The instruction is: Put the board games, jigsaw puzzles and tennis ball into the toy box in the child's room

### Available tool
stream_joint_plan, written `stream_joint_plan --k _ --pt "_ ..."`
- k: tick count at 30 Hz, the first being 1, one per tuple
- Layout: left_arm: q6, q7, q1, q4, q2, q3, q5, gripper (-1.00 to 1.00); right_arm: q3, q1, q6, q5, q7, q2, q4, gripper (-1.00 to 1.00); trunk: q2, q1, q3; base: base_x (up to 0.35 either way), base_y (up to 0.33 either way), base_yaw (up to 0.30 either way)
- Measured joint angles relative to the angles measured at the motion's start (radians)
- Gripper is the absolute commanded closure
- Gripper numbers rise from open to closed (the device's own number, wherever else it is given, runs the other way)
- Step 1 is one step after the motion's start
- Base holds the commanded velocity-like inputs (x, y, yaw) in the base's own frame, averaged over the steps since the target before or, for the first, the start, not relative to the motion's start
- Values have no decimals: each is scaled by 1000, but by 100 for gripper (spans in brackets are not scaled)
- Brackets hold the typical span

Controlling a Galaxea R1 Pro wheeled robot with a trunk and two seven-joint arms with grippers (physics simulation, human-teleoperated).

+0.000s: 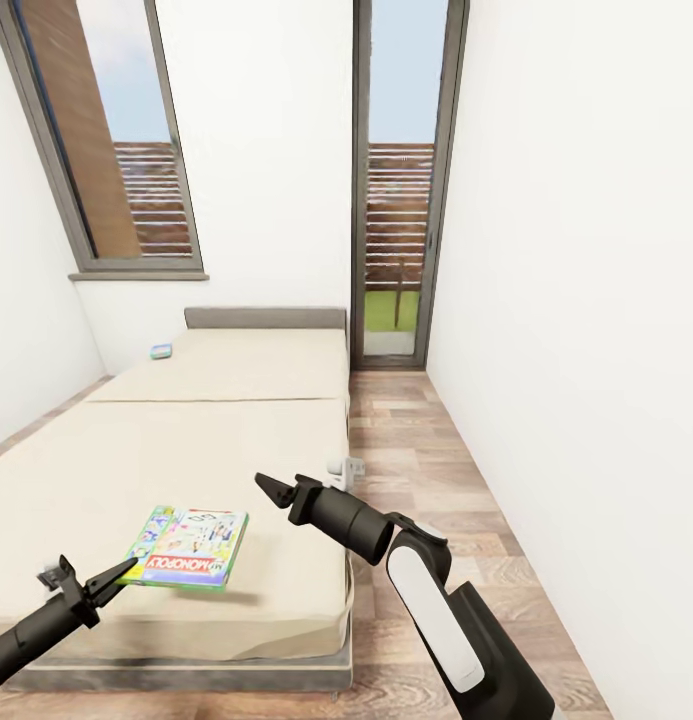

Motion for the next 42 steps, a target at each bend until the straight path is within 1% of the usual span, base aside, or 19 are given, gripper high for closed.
stream_joint_plan --k 8,11,14,17,19,21,26,28,31,35,36,38,42 --pt "0 0 0 -1 6 1 0 100 0 0 -3 -1 0 0 0 -100 56 -31 25 0 0 0" --pt "2 -1 0 -1 22 2 2 100 -1 0 -2 -1 -2 0 0 -100 77 -42 34 0 0 0" --pt "9 -17 0 0 45 1 3 100 -2 0 5 -1 -11 0 0 -100 98 -54 44 0 0 0" --pt "26 -22 0 0 74 1 -1 100 -5 -1 9 -2 -53 -1 -1 -100 119 -65 53 0 0 0" --pt "33 -22 0 0 105 2 -2 100 -21 -1 14 -9 -77 -3 -1 -100 133 -73 60 0 0 0" --pt "36 -22 0 0 123 0 -2 100 -37 0 17 -13 -84 -4 -1 -100 147 -81 66 0 0 0" --pt "38 -22 0 0 151 6 -1 100 -55 0 17 -17 -90 -9 -1 -100 182 -100 81 0 0 0" --pt "38 -22 0 0 157 8 1 100 -58 0 16 -17 -90 -10 -1 -100 196 -107 88 0 0 0" --pt "38 -22 0 0 160 10 4 100 -61 0 15 -17 -91 -10 -1 -100 217 -119 97 0 0 28" --pt "39 -22 0 0 162 10 6 100 -62 0 11 -13 -92 -11 -1 -100 245 -134 110 0 0 190" --pt "40 -22 0 -1 166 11 7 100 -62 0 10 -11 -94 -10 -1 -100 252 -138 113 0 0 259" --pt "40 -22 0 -2 182 12 8 100 -61 0 9 -9 -96 -10 -1 -100 266 -146 119 0 0 272" --pt "40 -22 0 -3 194 10 8 100 -59 0 7 -7 -99 -9 -1 -100 294 -161 132 0 0 283"
